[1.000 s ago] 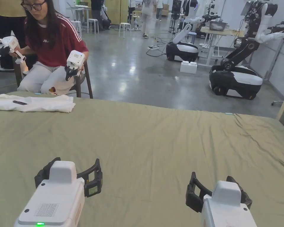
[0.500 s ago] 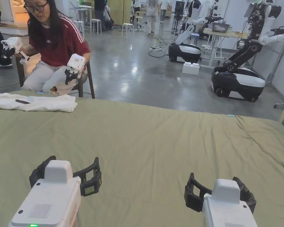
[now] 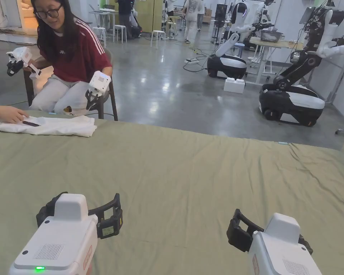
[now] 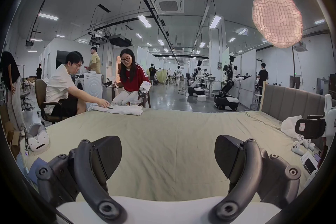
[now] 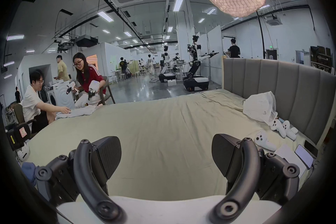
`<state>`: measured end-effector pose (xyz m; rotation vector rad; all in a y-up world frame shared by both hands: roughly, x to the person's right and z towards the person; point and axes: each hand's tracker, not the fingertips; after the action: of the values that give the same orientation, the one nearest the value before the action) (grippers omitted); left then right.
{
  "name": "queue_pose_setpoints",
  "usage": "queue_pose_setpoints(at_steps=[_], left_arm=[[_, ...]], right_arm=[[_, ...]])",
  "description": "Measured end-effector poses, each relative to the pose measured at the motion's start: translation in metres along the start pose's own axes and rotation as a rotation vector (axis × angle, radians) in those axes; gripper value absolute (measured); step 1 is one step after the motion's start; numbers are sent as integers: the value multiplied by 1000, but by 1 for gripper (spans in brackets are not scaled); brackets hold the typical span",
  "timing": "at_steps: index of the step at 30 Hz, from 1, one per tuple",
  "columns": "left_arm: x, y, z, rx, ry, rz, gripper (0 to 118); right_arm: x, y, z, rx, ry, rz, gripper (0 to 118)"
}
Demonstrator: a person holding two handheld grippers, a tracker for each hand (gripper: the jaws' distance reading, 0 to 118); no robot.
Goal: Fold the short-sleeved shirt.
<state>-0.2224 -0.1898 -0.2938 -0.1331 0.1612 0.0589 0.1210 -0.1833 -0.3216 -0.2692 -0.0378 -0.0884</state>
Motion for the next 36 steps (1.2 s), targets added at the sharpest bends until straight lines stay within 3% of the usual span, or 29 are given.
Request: queue_pose_setpoints(at_steps=[7, 9, 14, 30, 36], left_arm=[[3, 5, -1, 20, 8, -31, 105], [3, 6, -2, 28, 15, -40, 105], [2, 9, -5, 24, 20, -53, 105], [-1, 5, -10, -7, 23, -84, 105], [0, 2, -10, 0, 13, -78, 105]], right_arm=[[-16, 1, -5, -49, -93, 72, 103], [-16, 2, -9, -101, -110, 34, 103], [-10, 8, -13, -142, -71, -32, 103], [0, 13, -19, -133, -44, 0, 103], [8, 13, -20, -148, -10, -79, 103]])
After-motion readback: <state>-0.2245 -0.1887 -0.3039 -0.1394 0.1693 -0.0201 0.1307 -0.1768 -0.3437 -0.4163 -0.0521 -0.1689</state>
